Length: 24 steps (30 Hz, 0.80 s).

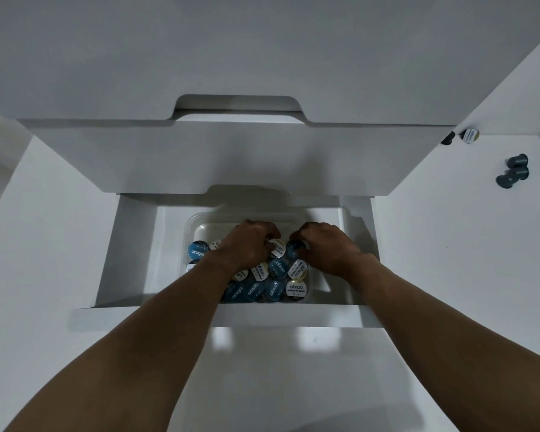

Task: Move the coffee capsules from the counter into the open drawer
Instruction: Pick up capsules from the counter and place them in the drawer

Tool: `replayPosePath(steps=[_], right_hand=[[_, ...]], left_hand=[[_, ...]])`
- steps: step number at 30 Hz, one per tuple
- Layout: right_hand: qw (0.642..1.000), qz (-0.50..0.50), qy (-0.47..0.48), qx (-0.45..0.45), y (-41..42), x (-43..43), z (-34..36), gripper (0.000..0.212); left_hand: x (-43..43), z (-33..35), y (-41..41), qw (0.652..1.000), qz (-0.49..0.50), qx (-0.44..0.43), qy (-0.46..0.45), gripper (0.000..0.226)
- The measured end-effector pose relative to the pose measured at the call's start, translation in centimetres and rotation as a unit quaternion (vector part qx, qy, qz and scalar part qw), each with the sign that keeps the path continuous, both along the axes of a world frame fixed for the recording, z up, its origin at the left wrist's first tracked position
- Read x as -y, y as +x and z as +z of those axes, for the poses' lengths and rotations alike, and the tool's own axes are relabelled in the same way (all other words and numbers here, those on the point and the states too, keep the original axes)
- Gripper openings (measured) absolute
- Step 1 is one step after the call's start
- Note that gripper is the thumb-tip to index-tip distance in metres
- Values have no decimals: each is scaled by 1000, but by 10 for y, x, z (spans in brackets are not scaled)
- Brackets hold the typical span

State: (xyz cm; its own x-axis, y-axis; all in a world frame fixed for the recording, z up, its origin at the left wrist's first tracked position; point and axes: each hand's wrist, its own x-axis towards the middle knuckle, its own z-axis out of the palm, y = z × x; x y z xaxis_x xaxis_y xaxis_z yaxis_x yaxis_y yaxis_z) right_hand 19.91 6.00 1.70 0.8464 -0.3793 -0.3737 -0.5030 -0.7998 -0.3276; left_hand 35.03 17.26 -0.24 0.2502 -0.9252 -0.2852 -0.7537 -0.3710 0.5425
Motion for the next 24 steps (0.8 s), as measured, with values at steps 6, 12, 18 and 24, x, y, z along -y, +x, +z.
replayPosePath(steps=[6, 12, 18, 24], right_hand=[[1000, -8, 2, 4, -2, -2, -2, 28], [1000, -22, 7, 6, -1, -1, -4, 33], [998, -52, -5, 33, -5, -2, 2, 42], [987, -89, -67, 118, -14, -10, 22, 30]], left_hand=[[0, 2, -2, 1000, -2, 5, 3, 30], [0, 1, -4, 1000, 8, 1, 15, 33], [-3, 12, -11, 999, 51, 11, 13, 40], [-23, 42, -26, 988, 111, 101, -17, 39]])
